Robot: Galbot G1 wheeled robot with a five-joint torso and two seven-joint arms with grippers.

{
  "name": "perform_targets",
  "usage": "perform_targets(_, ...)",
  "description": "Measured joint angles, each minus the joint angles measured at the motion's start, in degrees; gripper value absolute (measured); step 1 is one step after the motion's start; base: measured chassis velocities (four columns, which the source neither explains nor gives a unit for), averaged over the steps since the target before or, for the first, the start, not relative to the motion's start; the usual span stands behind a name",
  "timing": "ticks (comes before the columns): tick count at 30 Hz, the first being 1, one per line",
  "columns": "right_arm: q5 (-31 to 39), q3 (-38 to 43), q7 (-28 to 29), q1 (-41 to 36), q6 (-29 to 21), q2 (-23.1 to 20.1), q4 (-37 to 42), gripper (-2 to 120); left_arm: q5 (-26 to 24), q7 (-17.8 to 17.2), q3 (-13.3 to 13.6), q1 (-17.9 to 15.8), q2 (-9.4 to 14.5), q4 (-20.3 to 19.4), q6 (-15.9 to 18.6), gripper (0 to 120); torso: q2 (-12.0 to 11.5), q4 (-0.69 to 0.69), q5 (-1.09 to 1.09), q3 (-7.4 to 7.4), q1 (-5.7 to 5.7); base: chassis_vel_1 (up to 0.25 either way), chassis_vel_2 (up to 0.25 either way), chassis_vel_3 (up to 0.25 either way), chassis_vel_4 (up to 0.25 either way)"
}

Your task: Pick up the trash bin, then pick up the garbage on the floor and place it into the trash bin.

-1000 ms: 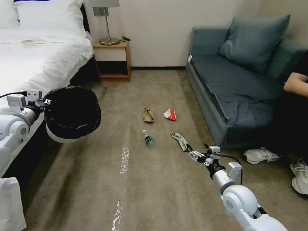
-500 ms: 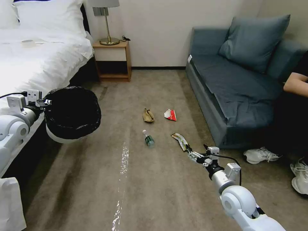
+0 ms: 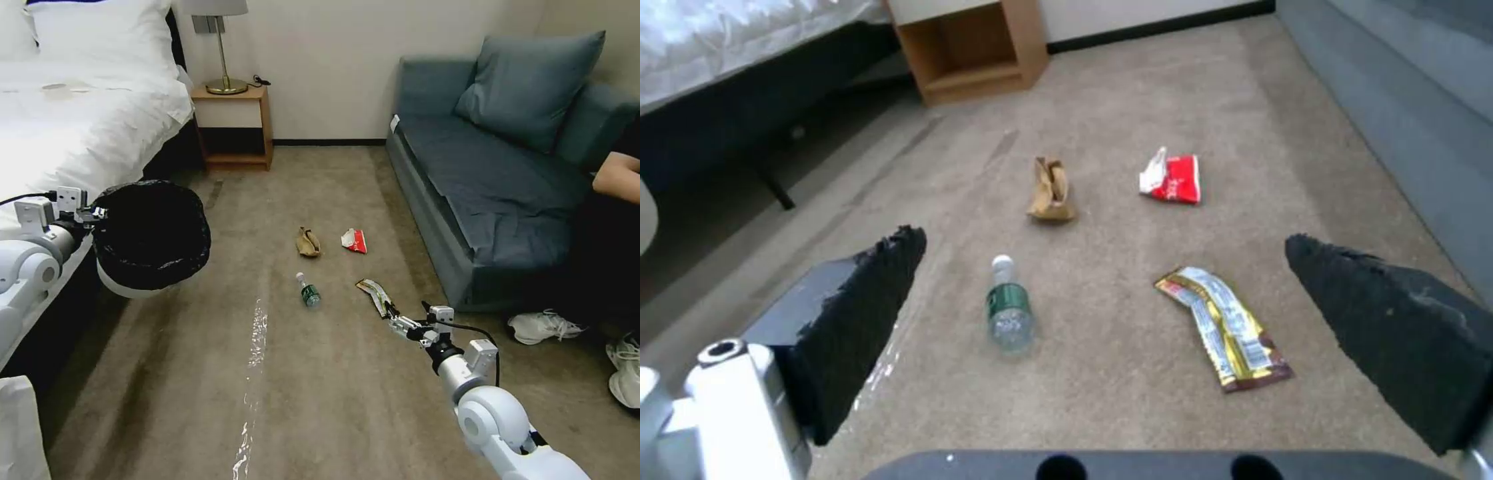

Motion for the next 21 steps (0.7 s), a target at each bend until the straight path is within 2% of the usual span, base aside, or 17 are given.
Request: perform_targets(21, 0.0, -0.1, -0.2, -0.1, 0.0, -0.3, 0.0, 100, -0.2, 0.2, 0.0, -0.1, 0.6, -0.2, -0.1, 5, 0.0, 0.00, 0.00, 0.00, 0.00, -0.010, 0.008, 0.004, -0.007)
